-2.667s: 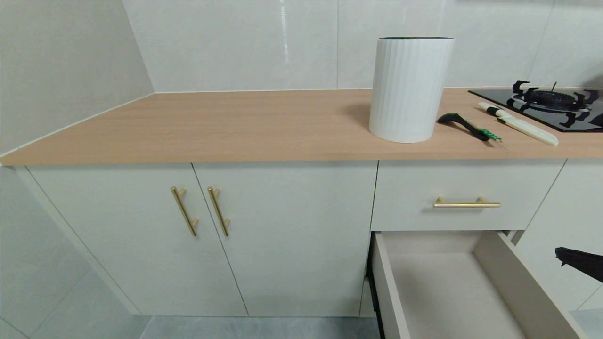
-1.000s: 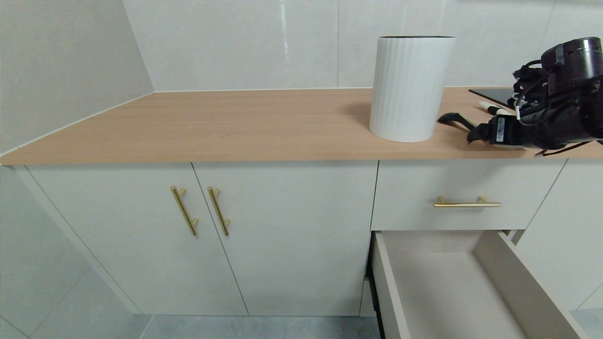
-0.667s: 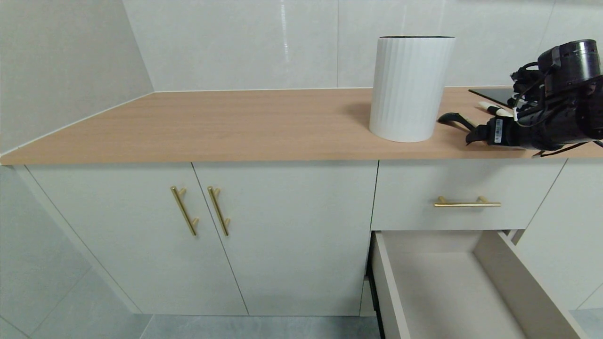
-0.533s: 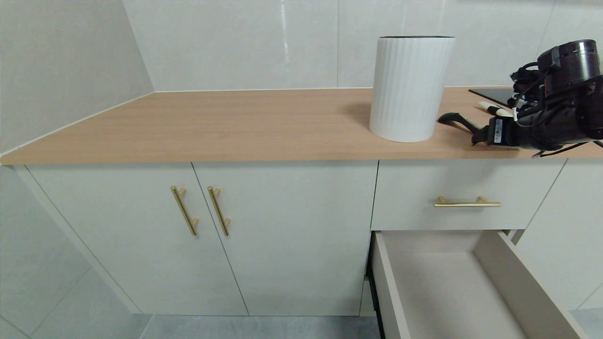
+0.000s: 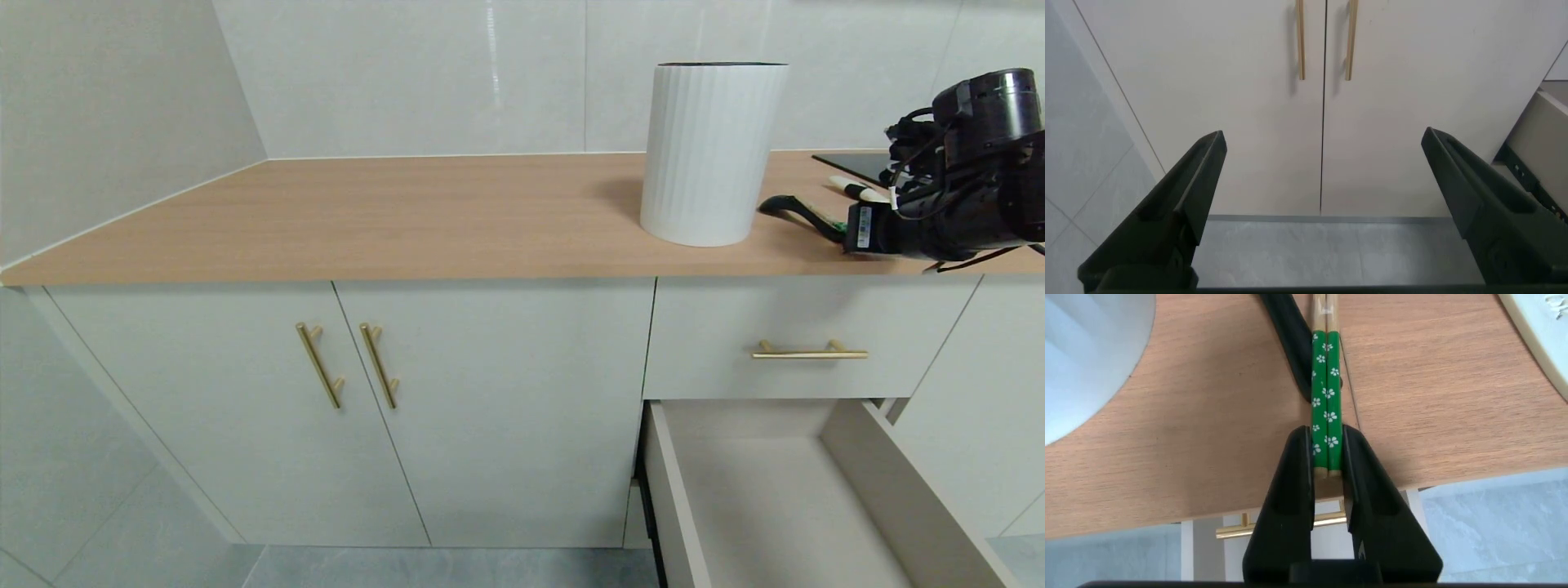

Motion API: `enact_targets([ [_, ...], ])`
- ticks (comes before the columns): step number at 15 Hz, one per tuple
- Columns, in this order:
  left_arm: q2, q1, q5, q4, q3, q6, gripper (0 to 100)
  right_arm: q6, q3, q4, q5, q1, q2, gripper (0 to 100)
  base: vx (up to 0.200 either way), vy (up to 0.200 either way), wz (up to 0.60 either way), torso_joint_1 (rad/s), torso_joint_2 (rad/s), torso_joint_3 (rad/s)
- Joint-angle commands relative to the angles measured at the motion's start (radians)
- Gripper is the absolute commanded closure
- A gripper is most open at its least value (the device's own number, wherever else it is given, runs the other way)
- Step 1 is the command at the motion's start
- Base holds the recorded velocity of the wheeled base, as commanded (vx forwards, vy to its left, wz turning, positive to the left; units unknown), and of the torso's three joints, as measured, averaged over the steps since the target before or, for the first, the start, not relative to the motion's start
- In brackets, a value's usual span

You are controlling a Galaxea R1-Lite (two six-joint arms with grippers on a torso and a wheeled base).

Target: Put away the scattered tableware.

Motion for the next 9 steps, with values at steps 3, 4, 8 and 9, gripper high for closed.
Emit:
enact_targets([
  [3, 0.000, 0.000, 0.001, 0.000, 0.000, 0.000, 0, 0.008, 0.035, 0.001, 0.002, 0.001, -0.098, 100, 0.000, 0.000, 0.00, 0.000, 0.00, 0.000],
  [4, 0.000, 0.000, 0.001, 0.000, 0.000, 0.000, 0, 0.005, 0.086, 0.000, 0.003, 0.001, -0.164, 100, 0.000, 0.000, 0.00, 0.000, 0.00, 0.000],
  [8, 0.000, 0.000, 0.001, 0.000, 0.000, 0.000, 0, -0.004, 0.305, -0.029, 0.071, 0.001, -0.491, 100, 0.000, 0.000, 0.00, 0.000, 0.00, 0.000],
  [9, 0.000, 0.000, 0.000, 0.000, 0.000, 0.000, 0, -0.021, 0.348, -0.028, 0.086, 0.002, -0.552, 100, 0.000, 0.000, 0.00, 0.000, 0.00, 0.000],
])
